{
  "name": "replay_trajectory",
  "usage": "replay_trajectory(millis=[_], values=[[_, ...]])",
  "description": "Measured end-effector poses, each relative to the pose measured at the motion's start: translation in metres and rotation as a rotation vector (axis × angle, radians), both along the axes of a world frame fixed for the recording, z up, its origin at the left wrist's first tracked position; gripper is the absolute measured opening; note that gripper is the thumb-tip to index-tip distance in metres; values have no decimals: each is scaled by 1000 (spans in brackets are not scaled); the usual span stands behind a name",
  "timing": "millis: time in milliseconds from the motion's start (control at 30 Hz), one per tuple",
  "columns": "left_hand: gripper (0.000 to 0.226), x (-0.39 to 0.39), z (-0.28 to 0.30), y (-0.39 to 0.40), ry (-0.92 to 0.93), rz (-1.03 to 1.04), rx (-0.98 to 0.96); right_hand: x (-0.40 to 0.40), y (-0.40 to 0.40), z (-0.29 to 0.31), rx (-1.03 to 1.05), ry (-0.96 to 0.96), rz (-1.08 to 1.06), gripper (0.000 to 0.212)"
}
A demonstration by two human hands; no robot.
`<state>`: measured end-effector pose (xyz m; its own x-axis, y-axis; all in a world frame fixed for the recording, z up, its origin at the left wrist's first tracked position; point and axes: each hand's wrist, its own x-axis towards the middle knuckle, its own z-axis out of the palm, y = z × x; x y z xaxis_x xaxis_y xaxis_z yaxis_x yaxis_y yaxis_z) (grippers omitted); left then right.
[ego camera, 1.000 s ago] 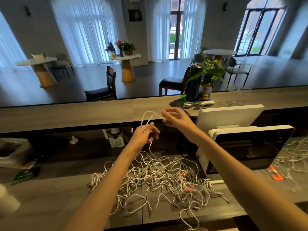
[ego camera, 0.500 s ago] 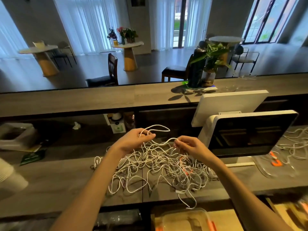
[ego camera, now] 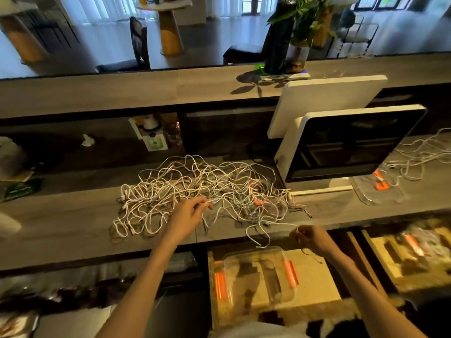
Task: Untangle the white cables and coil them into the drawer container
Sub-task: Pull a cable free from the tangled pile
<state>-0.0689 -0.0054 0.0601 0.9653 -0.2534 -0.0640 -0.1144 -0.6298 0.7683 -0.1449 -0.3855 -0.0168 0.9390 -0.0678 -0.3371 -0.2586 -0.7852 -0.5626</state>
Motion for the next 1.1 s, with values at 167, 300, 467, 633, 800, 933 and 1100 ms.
replay_trajectory(millis=[167, 300, 467, 633, 800, 933, 1100], values=[[20, -32, -23, -31, 0, 1, -55, -25, 5, -35, -109, 191, 10, 19], [23, -47, -26, -56, 99, -82, -168, -24, 37, -7, 87, -101, -56, 32], [24, -58, -29, -75, 156, -68, -324, -14, 93, 36, 497, -154, 112, 23], [23, -60, -40, -70, 131, -55, -235, -18, 98, 33, 560, -185, 62, 17], [20, -75, -49, -60, -48, -103, 92, -18, 87, 42, 459, -264, 34, 12], [26, -82, -50, -59, -150, -78, 130, -19, 86, 47, 414, -302, -15, 10], [26, -86, -43, -63, -127, 99, -207, -22, 84, 52, 394, -320, -70, 13]])
